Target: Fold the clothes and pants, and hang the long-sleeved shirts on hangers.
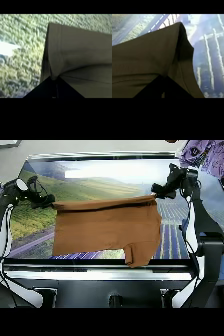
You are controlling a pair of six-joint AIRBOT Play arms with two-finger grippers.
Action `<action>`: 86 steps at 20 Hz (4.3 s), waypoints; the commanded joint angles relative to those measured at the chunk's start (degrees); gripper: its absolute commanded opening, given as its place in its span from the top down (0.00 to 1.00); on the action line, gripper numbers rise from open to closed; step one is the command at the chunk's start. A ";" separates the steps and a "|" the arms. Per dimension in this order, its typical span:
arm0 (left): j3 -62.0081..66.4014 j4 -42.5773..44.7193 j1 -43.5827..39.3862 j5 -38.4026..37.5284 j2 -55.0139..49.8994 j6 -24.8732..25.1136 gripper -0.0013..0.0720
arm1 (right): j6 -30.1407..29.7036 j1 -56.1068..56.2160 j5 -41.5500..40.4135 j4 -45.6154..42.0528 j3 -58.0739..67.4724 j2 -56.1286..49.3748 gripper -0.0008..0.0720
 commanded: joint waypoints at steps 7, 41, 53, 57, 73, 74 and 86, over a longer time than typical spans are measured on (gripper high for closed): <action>-4.42 -0.09 -1.05 -9.86 -0.42 0.02 0.96 | 0.13 0.09 -12.39 -3.56 0.00 -0.22 0.95; -46.23 -2.97 13.25 -3.58 36.33 0.44 0.44 | -22.95 -13.27 6.69 27.26 -86.09 42.10 0.42; -58.45 -13.90 19.45 0.17 36.20 7.58 0.44 | -21.49 -11.10 7.96 28.83 -85.85 43.87 0.95; -64.96 -19.26 20.11 2.47 34.88 12.74 0.44 | -21.44 -11.10 7.10 28.81 -85.85 45.99 0.95; -64.19 -12.55 14.60 -2.36 48.61 1.60 0.96 | -4.87 -11.10 -7.19 22.67 -83.84 68.32 0.96; -64.19 -10.91 14.60 -4.04 52.24 -0.15 0.96 | -2.45 -11.10 -9.44 22.27 -83.84 71.80 0.96; -54.16 -10.78 7.19 9.07 46.38 -0.90 0.96 | -8.68 -10.93 -1.81 23.30 -65.37 54.97 0.96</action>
